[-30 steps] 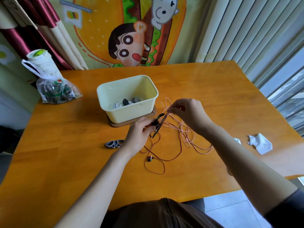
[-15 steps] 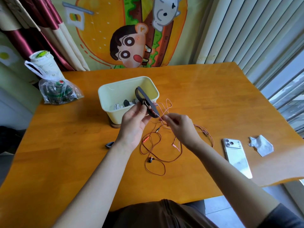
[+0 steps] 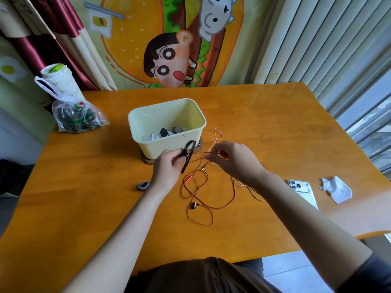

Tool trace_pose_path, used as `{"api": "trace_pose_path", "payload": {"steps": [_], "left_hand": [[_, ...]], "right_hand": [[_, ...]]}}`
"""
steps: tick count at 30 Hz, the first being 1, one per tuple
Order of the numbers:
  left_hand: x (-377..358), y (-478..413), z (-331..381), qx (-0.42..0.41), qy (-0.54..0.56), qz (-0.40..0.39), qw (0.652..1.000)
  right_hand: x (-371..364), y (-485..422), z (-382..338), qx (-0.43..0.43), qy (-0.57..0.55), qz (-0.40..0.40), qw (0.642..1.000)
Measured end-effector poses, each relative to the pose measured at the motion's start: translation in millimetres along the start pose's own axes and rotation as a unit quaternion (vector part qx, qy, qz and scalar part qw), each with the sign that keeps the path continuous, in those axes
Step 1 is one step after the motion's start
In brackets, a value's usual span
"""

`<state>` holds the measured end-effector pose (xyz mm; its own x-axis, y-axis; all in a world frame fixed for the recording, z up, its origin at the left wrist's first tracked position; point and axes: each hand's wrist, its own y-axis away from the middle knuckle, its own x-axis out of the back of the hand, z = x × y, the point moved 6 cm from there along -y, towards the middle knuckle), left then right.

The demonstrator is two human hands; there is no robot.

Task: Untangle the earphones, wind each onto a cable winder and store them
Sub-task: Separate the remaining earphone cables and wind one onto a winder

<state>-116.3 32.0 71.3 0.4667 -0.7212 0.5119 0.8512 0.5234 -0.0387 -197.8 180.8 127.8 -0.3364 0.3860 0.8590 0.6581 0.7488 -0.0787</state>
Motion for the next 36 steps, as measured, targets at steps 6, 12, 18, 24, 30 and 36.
{"api": "trace_pose_path", "payload": {"steps": [6, 12, 18, 24, 30, 36], "left_hand": [[-17, 7, 3, -0.025, -0.044, -0.086, 0.995], [-25, 11, 10, -0.026, -0.009, -0.173, 0.985], [-23, 13, -1, 0.011, 0.093, -0.202, 0.975], [-26, 18, 10, -0.004, 0.195, -0.242, 0.950], [-22, 19, 20, -0.001, 0.342, -0.198, 0.919], [-17, 12, 22, 0.074, 0.484, -0.103, 0.866]], "right_hand": [[11, -11, 6, -0.005, 0.058, 0.013, 0.998], [16, -16, 18, -0.044, 0.014, 0.037, 0.998], [17, -15, 20, -0.058, -0.044, 0.056, 0.996], [17, -15, 20, -0.060, -0.068, 0.068, 0.994], [12, -4, 30, -0.120, -0.162, 0.064, 0.977], [-17, 15, 32, -0.162, -0.235, 0.041, 0.958]]}}
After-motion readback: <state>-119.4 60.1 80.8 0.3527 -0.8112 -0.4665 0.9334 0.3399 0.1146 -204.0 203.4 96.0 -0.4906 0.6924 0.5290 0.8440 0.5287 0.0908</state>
